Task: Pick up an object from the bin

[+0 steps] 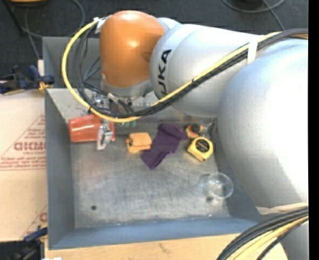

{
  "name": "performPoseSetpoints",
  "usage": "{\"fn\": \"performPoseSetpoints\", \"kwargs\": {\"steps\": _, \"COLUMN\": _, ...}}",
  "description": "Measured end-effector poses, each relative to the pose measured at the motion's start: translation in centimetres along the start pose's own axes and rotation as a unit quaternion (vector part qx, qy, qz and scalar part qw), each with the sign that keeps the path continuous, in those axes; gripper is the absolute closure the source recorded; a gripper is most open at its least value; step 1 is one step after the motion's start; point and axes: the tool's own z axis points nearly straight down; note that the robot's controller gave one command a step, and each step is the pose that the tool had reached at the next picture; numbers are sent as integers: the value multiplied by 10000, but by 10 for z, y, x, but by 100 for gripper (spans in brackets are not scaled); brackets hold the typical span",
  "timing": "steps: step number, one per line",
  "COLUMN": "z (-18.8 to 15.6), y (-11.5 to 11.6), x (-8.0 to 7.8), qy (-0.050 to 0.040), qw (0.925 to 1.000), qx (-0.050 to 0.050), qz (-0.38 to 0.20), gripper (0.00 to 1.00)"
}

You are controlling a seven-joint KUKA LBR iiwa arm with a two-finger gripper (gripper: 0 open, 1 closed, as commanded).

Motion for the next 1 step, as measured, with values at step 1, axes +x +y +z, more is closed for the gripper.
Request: {"fn": "performPoseSetpoints", "kwargs": {"steps": 1, "z": -63, "y": 5, "x": 3, "qy": -35, "qw": 9999, "qx": -1, "qz": -131, "gripper": 100}}
